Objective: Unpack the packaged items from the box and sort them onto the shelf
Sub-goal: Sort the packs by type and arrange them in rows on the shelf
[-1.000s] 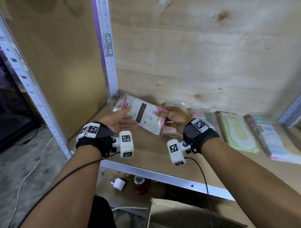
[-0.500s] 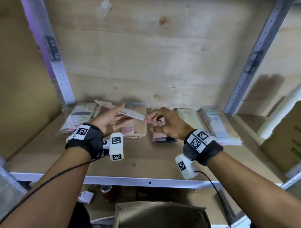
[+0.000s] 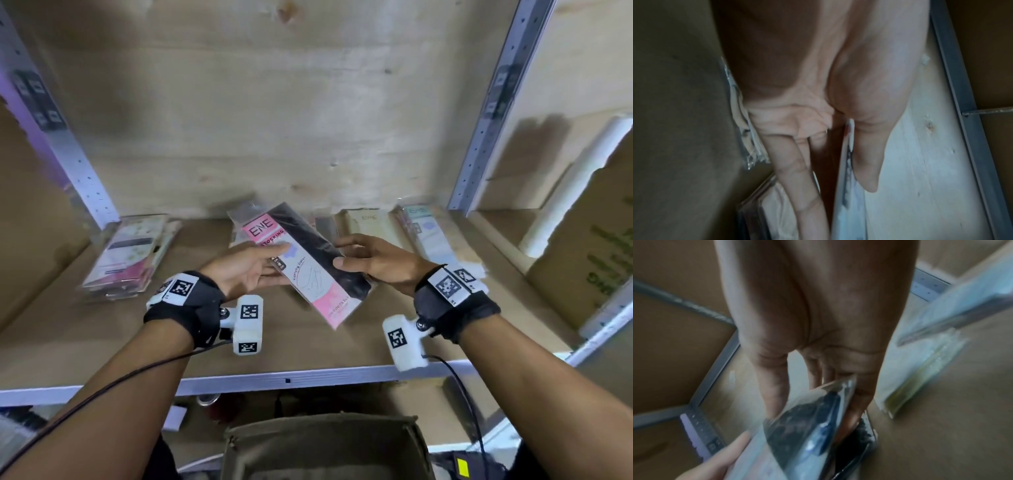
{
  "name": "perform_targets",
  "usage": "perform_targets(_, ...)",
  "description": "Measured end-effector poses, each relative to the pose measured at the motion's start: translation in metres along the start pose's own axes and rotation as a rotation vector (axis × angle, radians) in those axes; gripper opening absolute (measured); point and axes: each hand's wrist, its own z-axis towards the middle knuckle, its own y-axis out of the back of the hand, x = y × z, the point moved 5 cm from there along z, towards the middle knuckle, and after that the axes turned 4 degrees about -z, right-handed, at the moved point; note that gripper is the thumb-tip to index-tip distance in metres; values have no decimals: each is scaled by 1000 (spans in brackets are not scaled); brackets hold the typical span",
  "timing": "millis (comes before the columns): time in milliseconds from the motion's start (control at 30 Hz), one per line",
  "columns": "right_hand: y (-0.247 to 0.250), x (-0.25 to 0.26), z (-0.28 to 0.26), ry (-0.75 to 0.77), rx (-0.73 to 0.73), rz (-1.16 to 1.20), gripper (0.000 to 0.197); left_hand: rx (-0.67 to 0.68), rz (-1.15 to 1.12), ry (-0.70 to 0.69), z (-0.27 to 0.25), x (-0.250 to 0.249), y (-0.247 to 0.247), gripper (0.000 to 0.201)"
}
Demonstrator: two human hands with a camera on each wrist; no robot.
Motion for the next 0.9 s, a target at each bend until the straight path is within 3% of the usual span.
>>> perform_targets(100, 2, -14, 1, -18, 62, 113, 41, -30, 23, -28, 8, 2, -2, 36)
perform_targets(233, 12, -26, -4, -35, 77, 89, 39, -291, 62, -218, 17, -9, 20, 11)
perform_targets(333, 21, -32, -12, -51, 81, 75, 46, -389, 137, -343, 22, -19, 34, 23)
perform_targets(467, 33, -34, -20, -36, 84, 48, 47, -345, 356, -409, 24, -21, 30, 19)
perform_targets(567, 40, -38, -24, -33, 83, 45, 48, -356, 400, -412, 26, -23, 24, 32)
perform_targets(800, 39, -34, -19, -5, 81, 105, 49, -115, 8, -185, 26, -15, 12, 30)
perform_targets(900, 36, -30, -14, -2, 104, 121, 47, -169, -6, -190, 23, -16, 18, 29)
